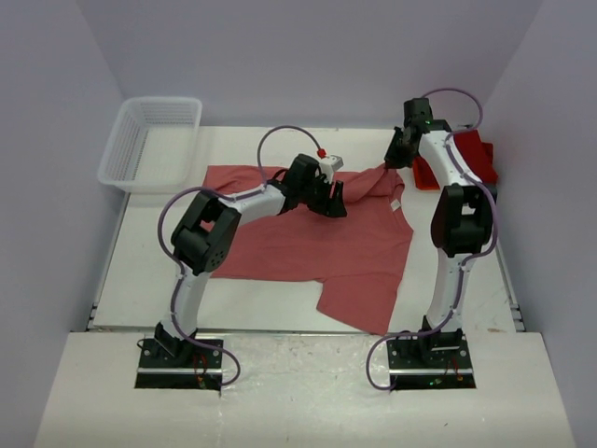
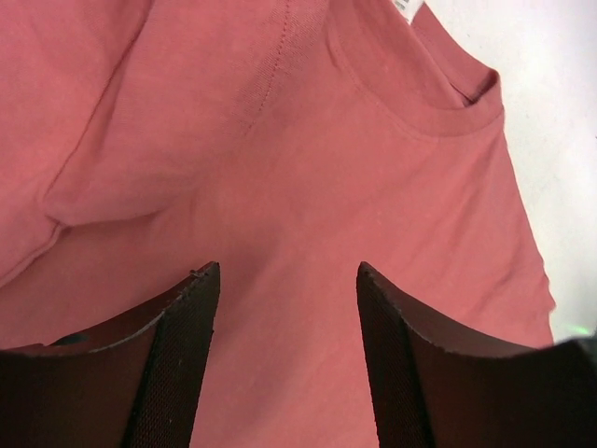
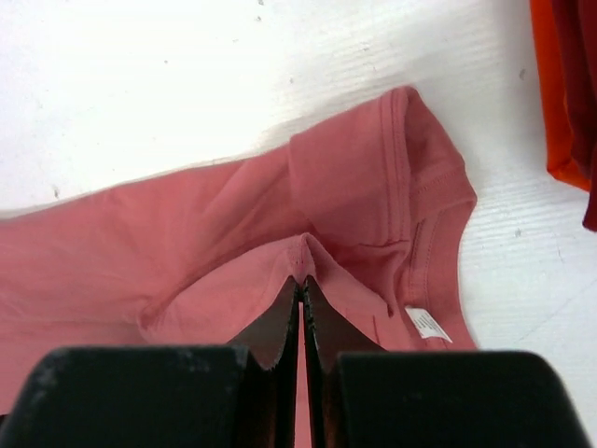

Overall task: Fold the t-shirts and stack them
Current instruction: Fold the flattened tshirt in 1/3 of the way

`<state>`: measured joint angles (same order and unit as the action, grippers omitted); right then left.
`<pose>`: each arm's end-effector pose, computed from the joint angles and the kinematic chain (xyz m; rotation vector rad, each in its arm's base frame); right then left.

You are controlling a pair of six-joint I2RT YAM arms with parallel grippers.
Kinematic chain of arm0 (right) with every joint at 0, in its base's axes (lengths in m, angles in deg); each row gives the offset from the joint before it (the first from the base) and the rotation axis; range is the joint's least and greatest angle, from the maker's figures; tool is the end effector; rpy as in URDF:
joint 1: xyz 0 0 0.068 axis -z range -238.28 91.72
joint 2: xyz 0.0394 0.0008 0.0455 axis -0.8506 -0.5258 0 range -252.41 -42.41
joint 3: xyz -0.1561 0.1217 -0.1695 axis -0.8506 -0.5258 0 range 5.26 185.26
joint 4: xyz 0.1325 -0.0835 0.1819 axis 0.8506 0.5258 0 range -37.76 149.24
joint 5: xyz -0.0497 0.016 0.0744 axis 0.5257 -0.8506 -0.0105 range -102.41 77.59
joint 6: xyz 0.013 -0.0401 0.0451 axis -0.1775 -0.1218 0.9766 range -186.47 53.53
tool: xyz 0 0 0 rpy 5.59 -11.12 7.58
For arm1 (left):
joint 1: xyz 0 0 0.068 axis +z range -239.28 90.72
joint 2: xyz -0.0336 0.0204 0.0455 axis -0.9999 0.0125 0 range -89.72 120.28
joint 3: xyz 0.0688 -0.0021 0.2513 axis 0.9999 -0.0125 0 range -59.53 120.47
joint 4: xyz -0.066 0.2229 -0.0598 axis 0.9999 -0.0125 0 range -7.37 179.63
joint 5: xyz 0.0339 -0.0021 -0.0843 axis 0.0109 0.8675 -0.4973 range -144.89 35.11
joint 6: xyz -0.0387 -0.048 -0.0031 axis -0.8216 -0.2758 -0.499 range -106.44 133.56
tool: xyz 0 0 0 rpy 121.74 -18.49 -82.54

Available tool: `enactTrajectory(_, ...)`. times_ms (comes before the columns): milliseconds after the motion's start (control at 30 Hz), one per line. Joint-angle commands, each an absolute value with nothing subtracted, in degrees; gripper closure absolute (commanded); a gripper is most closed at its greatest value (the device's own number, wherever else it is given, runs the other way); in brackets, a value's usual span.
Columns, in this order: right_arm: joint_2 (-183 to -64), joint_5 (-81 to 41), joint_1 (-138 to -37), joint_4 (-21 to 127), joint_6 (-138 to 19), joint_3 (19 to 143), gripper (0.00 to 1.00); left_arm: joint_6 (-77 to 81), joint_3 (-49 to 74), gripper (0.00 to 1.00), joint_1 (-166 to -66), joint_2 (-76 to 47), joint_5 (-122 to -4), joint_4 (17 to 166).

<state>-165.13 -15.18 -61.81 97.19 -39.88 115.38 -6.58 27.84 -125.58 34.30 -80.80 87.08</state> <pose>0.4494 0.0301 0.2334 0.5008 2.5464 0.2566 0.3620 -0.2913 0.1641 0.5893 2.3096 -1.0120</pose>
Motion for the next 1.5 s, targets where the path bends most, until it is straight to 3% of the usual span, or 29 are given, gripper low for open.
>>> enactTrajectory(0,-167.48,-17.51,-61.36,100.32,-41.24,120.39,1.00,-5.51,31.87,0.38,-126.72,35.43,-74.96,86.55)
enactTrajectory(400,-169.77,-21.11,-61.00,100.76,-42.30,124.35,1.00,-4.99,37.76,0.38,-128.04,40.61,-63.33,87.96)
enactTrajectory(967,-170.20,-22.52,-60.65,100.76,-43.00,124.79,1.00,-4.90,42.16,0.39,-128.04,45.80,-65.43,91.48)
enactTrajectory(1333,-171.17,-23.14,-60.65,100.67,-43.09,124.88,1.00,-6.57,42.16,0.60,-128.04,45.01,-68.16,92.45)
enactTrajectory(1467,-171.35,-22.96,-60.65,100.76,-43.18,125.14,1.00,-7.01,42.07,0.75,-128.04,44.58,-68.52,92.44)
